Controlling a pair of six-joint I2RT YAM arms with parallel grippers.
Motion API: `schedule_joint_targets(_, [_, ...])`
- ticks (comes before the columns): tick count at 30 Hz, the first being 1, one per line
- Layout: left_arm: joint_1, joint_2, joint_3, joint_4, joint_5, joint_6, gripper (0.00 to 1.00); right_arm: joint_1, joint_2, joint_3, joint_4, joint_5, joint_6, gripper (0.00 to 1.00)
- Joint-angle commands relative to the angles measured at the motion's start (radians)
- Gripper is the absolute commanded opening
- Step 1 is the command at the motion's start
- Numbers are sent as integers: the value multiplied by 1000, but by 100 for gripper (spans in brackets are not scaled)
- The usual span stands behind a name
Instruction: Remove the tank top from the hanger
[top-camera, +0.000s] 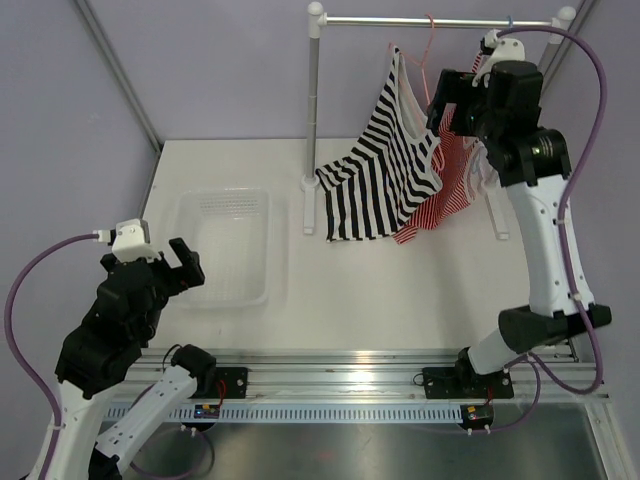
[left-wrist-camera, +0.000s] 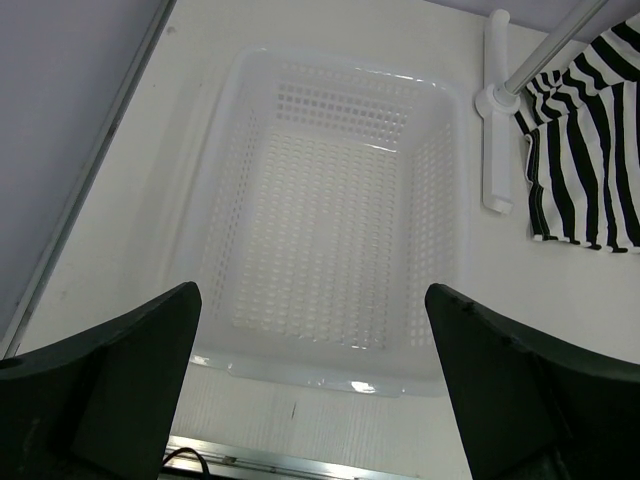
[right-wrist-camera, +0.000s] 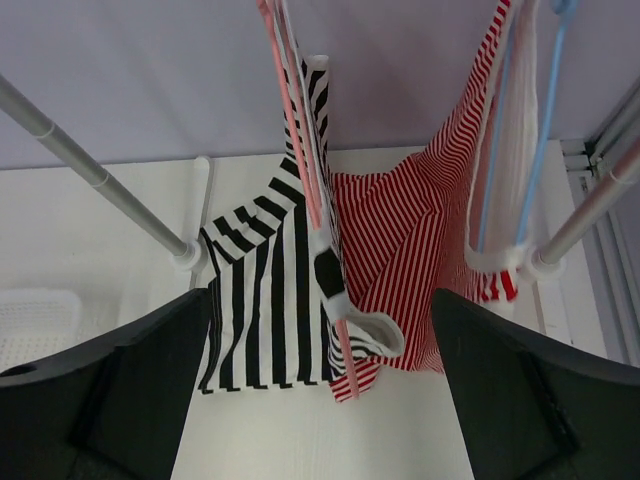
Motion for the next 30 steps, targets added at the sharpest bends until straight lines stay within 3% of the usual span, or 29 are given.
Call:
schedule_joint_targets(1, [-3,18,30,-3,12,12,99,-66,167,193,-17,-128,-65,100])
schedule_joint_targets(4, [-3,5,21,-25,6,9,99,-86,348,424,-124,-208,-94,95])
schedule_joint_targets(7, [-3,-11,18,-31,9,15,99,-86,477,603,-210,-268,-131,83])
schedule_joint_targets(9, [-3,-15,18,-40,8,18,99,-88,488,582,-174,-283,-134,82])
schedule_joint_targets(12, [-3,-21,11,-40,12,18,99,-88,479,517,-119,-294,-134,57])
schedule_joint_targets(14, [-3,-28,4,-37,23,18,99,-88,482,509,-103,-299,-134,50])
schedule_joint_targets(18, [-3,-17,-3,-33,37,13,99,-88,495,515,-83,-303,-134,49])
schedule_joint_targets(20, [-3,-6,-5,-33,45,10,99,-86,507,520,-79,-296,-134,41])
schedule_joint_targets(26, [-3,-14,-9,-33,37,5,99,-88,527,499,-69,-276,-171,37])
schedule_joint_targets(28, [-3,-17,-11,-28,37,5,99,-86,533,506,-65,-290,-167,30])
schedule_joint_targets(30, [-3,-18,-14,-25,37,5,99,-86,542,512,-62,-308,-164,29])
